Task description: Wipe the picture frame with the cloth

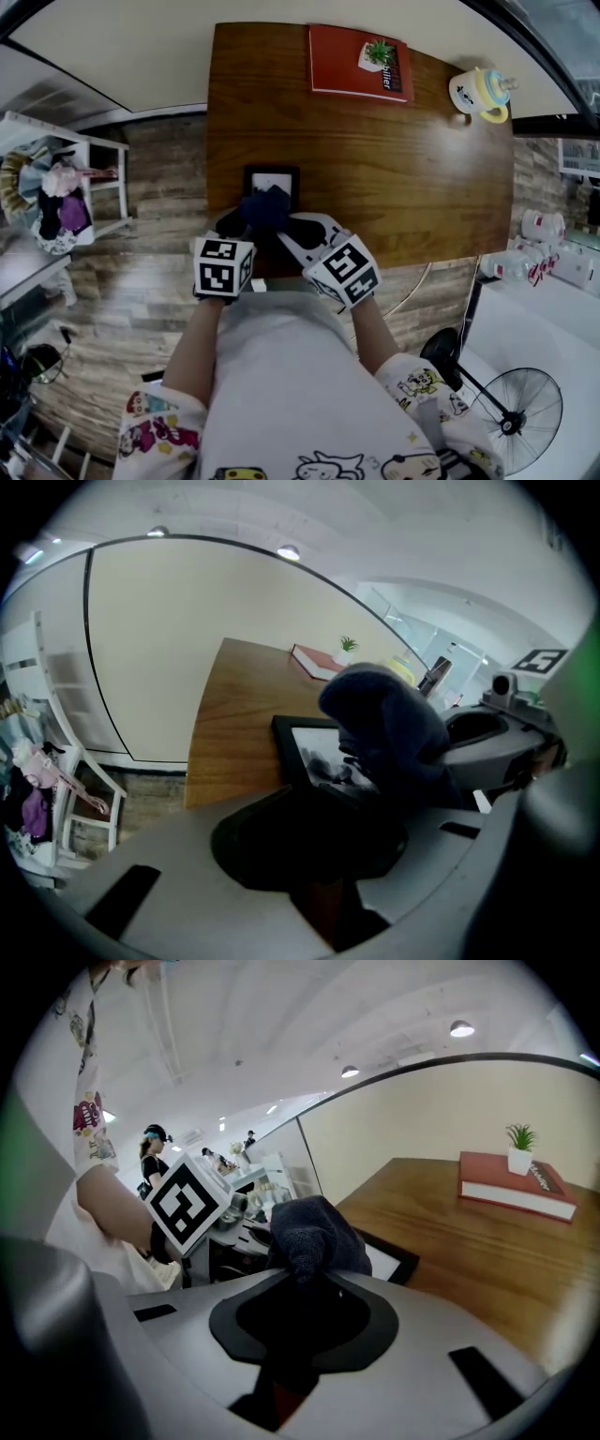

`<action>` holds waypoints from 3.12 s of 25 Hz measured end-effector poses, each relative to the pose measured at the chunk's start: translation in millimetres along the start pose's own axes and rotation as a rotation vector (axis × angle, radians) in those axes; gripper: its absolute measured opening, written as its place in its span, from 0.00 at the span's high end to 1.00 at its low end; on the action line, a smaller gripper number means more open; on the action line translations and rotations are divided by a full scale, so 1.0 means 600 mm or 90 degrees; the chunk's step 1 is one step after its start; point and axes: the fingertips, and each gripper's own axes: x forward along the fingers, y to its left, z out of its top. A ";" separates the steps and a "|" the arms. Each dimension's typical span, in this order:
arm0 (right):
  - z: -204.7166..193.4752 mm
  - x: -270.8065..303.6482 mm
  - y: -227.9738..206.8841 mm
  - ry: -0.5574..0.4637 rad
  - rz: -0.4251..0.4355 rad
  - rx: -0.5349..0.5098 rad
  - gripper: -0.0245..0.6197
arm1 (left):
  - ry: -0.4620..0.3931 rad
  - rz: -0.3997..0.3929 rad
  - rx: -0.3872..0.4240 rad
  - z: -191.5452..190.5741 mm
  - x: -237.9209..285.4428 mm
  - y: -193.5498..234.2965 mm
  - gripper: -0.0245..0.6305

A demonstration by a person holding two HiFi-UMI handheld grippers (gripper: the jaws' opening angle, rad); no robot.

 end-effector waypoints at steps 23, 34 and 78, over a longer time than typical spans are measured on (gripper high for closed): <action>-0.057 0.074 0.010 0.092 -0.044 0.016 0.88 | -0.002 -0.006 -0.006 -0.001 0.000 0.001 0.84; -0.071 0.043 -0.006 0.124 -0.075 -0.049 0.88 | 0.001 -0.007 -0.012 -0.001 -0.001 0.002 0.84; -0.056 -0.142 -0.101 0.004 -0.193 0.081 0.88 | -0.014 -0.021 0.016 0.009 -0.016 -0.007 0.82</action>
